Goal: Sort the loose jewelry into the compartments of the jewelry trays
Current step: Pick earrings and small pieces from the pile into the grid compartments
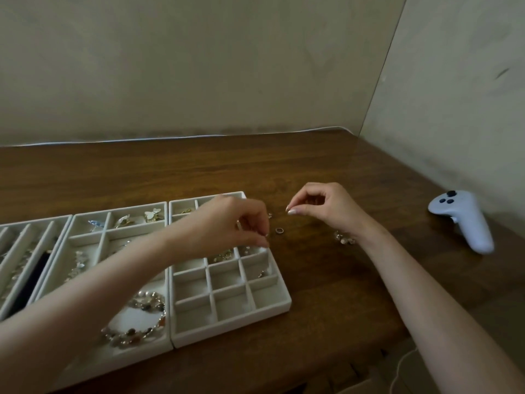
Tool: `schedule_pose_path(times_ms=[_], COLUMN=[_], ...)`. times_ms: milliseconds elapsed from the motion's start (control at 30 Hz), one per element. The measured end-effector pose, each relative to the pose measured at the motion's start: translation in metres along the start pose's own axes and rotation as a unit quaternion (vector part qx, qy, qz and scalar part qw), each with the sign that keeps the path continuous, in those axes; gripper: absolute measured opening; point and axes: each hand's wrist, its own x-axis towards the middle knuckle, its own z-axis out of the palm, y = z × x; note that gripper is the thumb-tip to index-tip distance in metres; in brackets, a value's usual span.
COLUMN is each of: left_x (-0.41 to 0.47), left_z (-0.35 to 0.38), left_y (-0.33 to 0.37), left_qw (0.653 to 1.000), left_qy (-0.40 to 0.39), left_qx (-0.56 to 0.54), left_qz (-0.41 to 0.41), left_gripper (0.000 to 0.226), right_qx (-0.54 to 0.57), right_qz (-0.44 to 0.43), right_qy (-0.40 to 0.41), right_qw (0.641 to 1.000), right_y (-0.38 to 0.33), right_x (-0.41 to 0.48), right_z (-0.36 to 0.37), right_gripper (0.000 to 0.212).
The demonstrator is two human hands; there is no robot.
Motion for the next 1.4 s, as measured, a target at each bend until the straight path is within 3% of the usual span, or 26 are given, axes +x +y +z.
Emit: schedule_pose_path(times_ms=[200, 400, 633, 767, 1267, 1400], left_x=[-0.017, -0.02, -0.017, -0.014, 0.009, 0.008], left_z=[0.012, 0.01, 0.01, 0.011, 0.016, 0.021], left_y=[-0.007, -0.014, -0.014, -0.015, -0.014, -0.013], left_qw=[0.998, 0.998, 0.991, 0.984, 0.989, 0.988], left_qy=[-0.038, -0.022, 0.133, 0.178, 0.13, 0.141], left_qx=[0.021, 0.015, -0.018, -0.028, 0.058, 0.05], left_qz=[0.052, 0.06, 0.018, 0.001, -0.035, -0.041], left_gripper=[0.007, 0.02, 0.005, 0.004, 0.012, 0.016], right_qx=[-0.038, -0.093, -0.11, -0.146, -0.225, -0.039], right_qz=[0.017, 0.017, 0.004, 0.0, -0.066, -0.043], right_qy=[0.015, -0.068, -0.084, -0.101, -0.08, -0.061], right_qw=[0.999, 0.993, 0.99, 0.984, 0.969, 0.996], right_y=[0.005, 0.004, -0.003, -0.008, -0.008, -0.021], right_x=[0.001, 0.002, 0.002, 0.004, 0.002, -0.003], right_z=[-0.002, 0.007, 0.015, 0.019, 0.021, 0.022], right_gripper=[0.004, 0.014, 0.013, 0.01, 0.004, 0.004])
